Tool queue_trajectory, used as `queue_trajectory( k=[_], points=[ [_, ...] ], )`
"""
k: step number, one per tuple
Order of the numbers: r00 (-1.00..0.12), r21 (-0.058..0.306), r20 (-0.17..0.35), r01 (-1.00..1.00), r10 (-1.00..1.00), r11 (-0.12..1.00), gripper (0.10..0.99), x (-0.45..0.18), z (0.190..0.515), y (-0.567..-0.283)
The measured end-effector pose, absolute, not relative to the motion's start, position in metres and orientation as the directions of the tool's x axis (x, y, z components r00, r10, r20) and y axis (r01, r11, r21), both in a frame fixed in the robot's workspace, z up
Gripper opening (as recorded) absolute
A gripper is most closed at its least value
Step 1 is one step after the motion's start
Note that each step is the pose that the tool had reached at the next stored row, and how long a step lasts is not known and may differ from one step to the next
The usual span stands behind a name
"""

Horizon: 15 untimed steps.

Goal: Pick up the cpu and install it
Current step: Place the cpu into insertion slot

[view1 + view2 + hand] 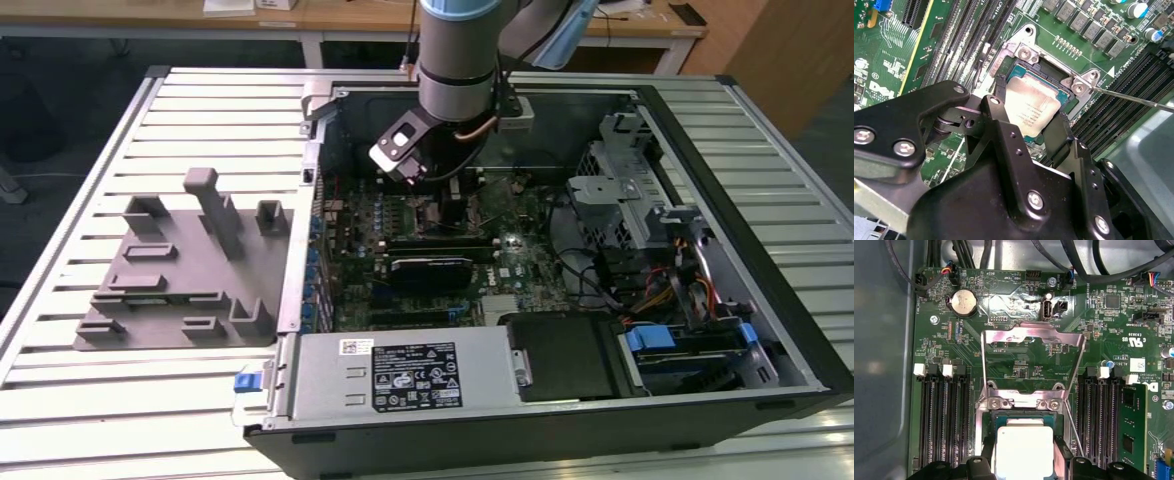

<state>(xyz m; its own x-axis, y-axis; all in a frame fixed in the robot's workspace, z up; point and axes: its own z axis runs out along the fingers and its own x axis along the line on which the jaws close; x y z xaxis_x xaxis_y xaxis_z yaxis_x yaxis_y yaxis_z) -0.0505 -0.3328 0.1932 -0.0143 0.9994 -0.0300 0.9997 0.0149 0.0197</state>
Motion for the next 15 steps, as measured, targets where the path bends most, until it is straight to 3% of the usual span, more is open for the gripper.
queue_trajectory(
  k=[15],
  points=[
    [-0.008,0.023,-0.03,1.0,1.0,0.009,0.541,-0.0506,0.1925,-0.3328]
  ],
)
